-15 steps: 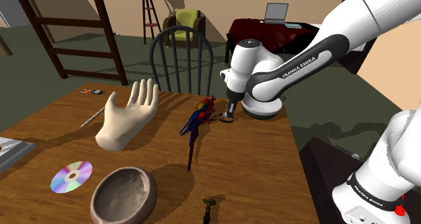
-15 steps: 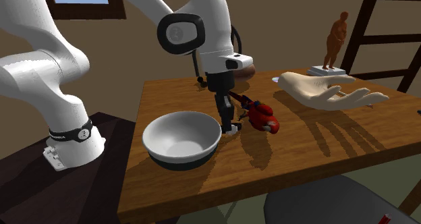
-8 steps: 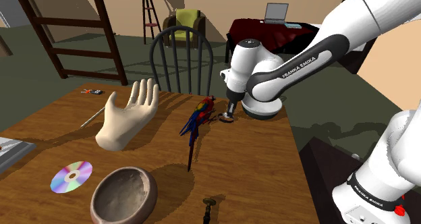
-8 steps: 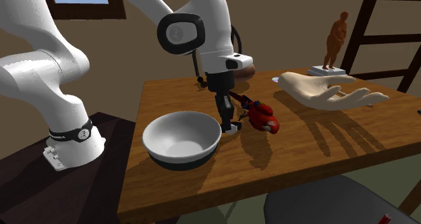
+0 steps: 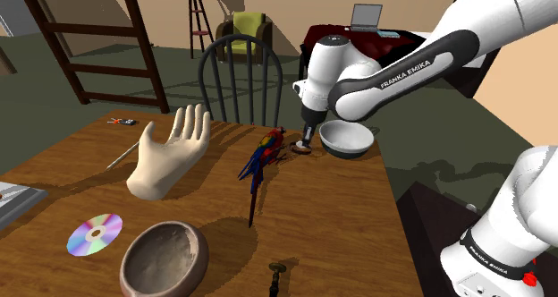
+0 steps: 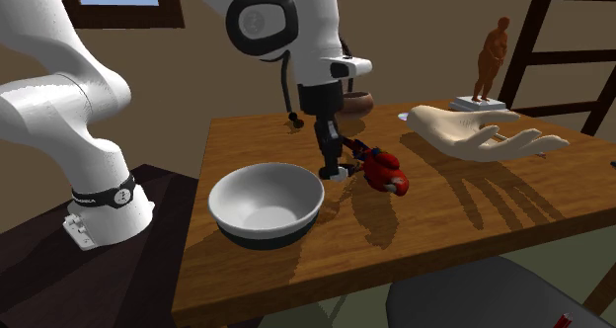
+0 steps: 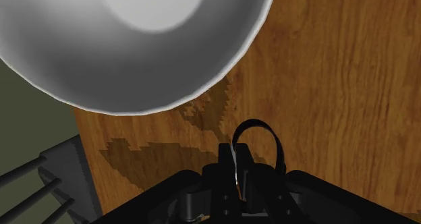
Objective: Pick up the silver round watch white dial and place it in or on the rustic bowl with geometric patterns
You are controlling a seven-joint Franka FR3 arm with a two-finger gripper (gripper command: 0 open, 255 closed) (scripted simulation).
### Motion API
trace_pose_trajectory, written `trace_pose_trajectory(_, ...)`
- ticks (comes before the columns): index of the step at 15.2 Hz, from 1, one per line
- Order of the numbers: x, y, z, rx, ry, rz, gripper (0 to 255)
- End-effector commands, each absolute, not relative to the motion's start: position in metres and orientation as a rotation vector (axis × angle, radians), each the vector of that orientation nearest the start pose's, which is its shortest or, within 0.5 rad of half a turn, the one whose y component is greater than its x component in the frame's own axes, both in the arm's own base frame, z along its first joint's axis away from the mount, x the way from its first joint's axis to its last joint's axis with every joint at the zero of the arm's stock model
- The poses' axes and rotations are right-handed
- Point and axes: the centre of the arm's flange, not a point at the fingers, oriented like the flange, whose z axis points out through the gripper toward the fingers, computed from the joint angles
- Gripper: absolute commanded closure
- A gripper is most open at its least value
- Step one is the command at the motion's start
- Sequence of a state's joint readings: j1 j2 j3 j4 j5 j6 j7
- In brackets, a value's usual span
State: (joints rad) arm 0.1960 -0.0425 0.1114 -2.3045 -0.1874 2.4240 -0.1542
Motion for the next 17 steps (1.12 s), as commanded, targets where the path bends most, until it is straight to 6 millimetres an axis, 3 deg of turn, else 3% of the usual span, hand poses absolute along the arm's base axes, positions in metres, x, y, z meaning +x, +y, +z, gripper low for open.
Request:
trace_pose_trajectory(1, 0.498, 0.158, 0.390, -3.113, -0.952, -0.279, 255)
trace_pose_trajectory(17, 0.498, 0.158, 0.474, -3.113, -0.952, -0.279, 255)
